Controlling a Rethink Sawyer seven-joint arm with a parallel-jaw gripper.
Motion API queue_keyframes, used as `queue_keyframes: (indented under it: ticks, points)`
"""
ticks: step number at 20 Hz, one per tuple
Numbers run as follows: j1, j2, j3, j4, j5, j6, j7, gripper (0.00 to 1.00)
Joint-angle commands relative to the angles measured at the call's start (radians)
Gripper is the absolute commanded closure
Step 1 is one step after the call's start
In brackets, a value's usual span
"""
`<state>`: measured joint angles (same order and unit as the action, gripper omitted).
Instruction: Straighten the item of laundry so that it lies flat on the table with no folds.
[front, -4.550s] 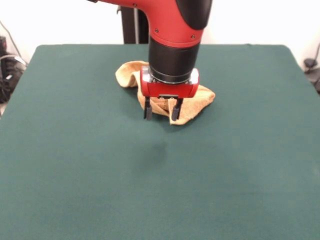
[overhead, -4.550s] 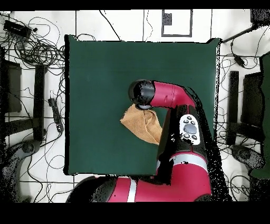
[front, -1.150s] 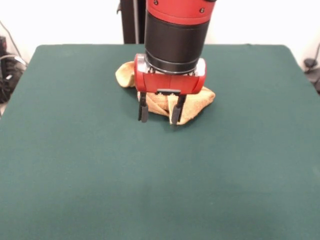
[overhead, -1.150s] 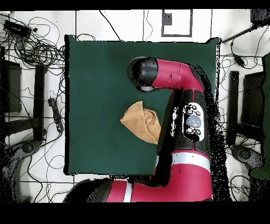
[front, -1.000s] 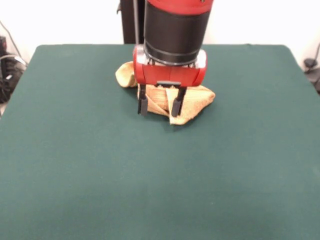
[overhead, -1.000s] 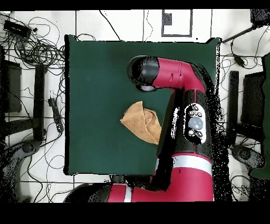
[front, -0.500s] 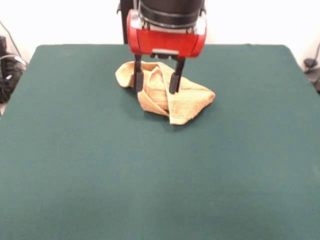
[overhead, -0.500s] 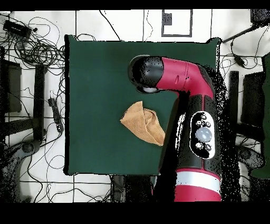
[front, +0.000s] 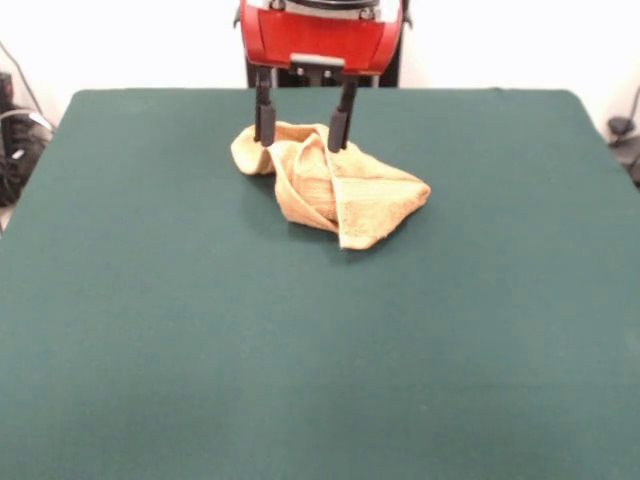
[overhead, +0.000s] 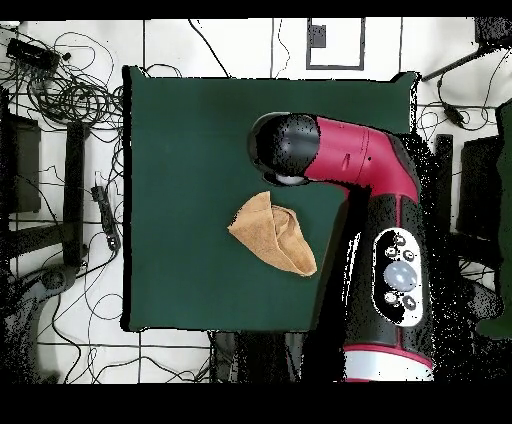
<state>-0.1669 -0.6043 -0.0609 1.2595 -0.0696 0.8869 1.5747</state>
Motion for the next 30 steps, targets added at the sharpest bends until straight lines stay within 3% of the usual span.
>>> queue_keyframes:
  ticks: [1,13,21,30]
  points:
    - [0.005,0.002,0.071,0.178,0.014,0.001,0.085,0.00]
    - [-0.007,-0.064,0.074,0.319,-0.002,-0.094,0.075,0.00]
    - [-0.026,-0.067,0.081,0.279,0.013,-0.010,0.058,0.00]
    - [-0.067,-0.062,0.101,0.252,0.016,0.001,0.028,0.00]
